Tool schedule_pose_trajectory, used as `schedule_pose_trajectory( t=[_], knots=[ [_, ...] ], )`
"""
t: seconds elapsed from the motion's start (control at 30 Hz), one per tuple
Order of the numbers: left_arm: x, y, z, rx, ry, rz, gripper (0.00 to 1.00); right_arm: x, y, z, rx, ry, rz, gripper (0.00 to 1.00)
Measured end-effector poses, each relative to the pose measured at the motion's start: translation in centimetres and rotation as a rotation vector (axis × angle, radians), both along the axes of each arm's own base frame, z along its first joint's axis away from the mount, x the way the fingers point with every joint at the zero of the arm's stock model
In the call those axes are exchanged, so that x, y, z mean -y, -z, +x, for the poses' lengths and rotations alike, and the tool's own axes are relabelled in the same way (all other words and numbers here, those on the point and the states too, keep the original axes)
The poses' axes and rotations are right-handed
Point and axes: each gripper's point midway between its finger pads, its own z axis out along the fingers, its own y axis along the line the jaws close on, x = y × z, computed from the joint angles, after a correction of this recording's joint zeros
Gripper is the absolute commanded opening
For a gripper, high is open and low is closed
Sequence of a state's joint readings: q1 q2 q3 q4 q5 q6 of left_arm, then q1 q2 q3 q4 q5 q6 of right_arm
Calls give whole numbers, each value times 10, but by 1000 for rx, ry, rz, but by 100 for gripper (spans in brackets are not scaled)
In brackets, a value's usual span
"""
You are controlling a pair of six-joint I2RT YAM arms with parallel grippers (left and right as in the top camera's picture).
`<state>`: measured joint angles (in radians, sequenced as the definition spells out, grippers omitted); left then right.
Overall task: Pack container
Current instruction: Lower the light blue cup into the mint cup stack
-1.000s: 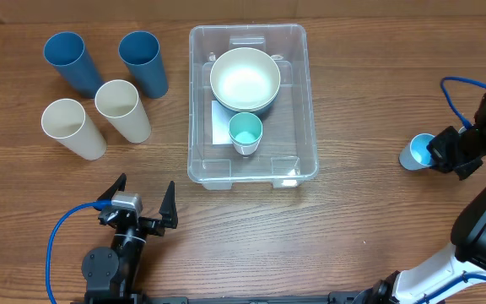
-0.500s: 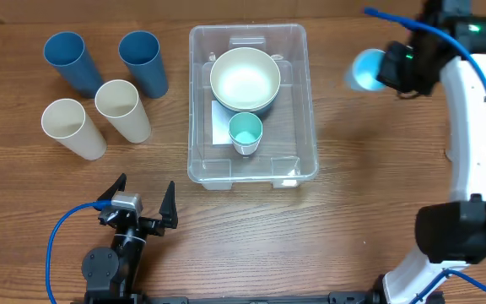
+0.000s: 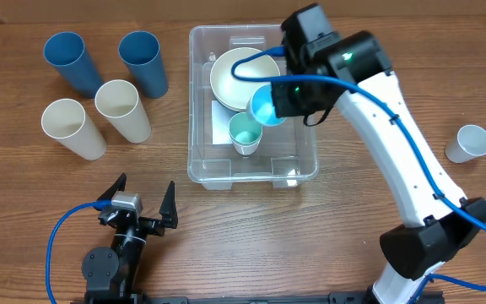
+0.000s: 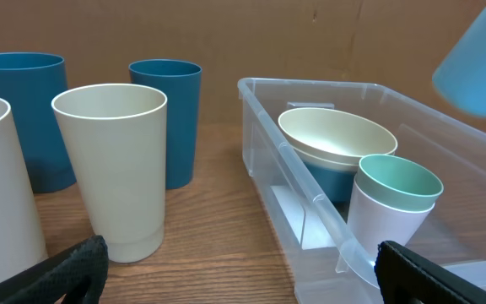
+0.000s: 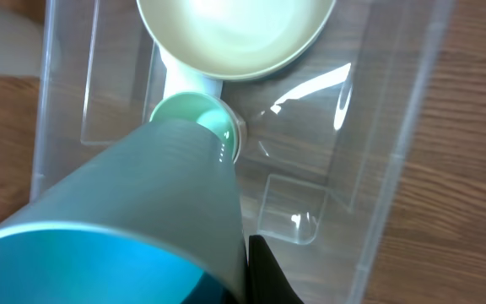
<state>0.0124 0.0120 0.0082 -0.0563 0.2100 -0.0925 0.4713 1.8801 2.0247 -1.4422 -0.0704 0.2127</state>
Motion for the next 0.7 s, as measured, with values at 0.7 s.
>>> schedule_pose_trajectory(
  t=[0.7],
  knots=[
    [0,0,0,0,0,0,100,-16,39,13,23,-22,14,4]
  ],
)
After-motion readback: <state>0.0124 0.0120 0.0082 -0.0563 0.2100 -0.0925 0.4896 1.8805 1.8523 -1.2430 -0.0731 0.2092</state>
